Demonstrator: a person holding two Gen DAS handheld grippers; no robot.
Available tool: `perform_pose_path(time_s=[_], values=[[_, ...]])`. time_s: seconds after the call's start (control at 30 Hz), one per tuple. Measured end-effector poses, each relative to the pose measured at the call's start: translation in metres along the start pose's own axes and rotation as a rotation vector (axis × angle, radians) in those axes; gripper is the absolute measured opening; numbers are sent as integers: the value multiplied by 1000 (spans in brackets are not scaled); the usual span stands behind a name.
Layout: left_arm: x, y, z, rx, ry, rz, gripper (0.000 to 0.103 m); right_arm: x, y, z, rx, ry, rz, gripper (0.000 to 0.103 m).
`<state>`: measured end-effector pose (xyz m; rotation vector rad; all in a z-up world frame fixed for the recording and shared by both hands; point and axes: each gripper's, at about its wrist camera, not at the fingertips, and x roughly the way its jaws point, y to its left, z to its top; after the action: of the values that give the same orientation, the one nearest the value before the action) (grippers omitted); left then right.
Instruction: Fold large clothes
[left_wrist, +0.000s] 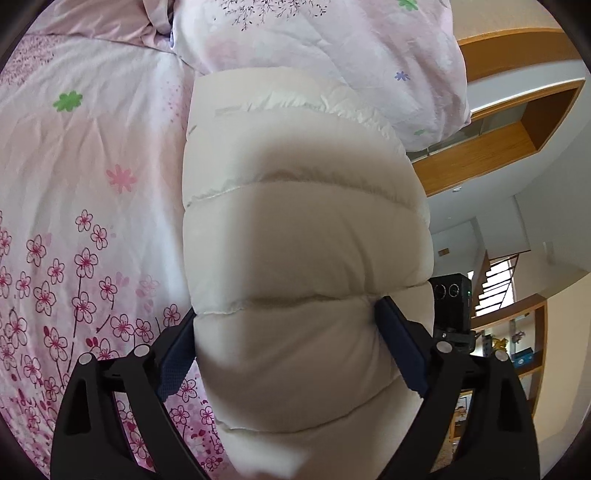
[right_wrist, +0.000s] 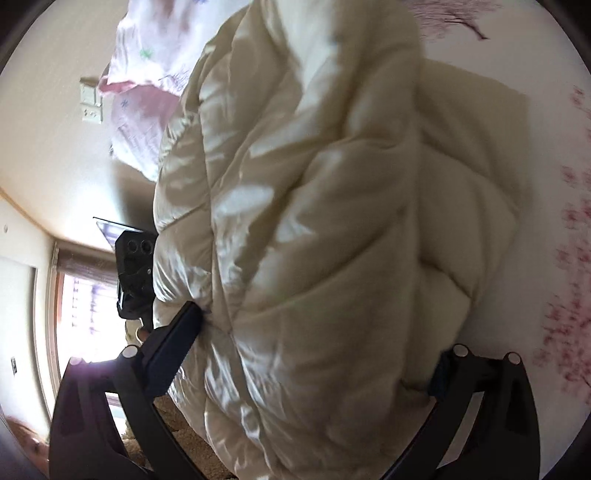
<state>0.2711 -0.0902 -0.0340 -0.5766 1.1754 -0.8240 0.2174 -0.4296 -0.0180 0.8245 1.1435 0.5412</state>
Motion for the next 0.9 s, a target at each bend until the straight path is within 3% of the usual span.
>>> perform_pose_path(time_s=[0.13, 0.23, 0.3, 0.4, 0.47, 0.57, 0.9], values=[[0, 5, -3, -14, 9, -33, 91, 9, 9, -2, -27, 1, 26, 98], [1, 7, -5, -26, 3, -52, 89, 18, 8, -3, 10, 8, 95, 75], [0, 5, -7, -18, -15, -57, 80, 20, 6, -6, 23, 1, 133, 54], [-8, 2, -10, 11, -49, -70, 63, 17, 13, -11, 14, -24, 165, 38], [-13, 1, -9, 16, -67, -90, 54, 17, 22, -13, -4, -35, 164, 33], [-24, -1, -8, 26, -99, -114, 49, 20, 38, -14, -28, -40, 167, 27], [-106, 17, -4, 45, -255, -89, 48, 63, 110, 7, -157, -12, 206, 24]])
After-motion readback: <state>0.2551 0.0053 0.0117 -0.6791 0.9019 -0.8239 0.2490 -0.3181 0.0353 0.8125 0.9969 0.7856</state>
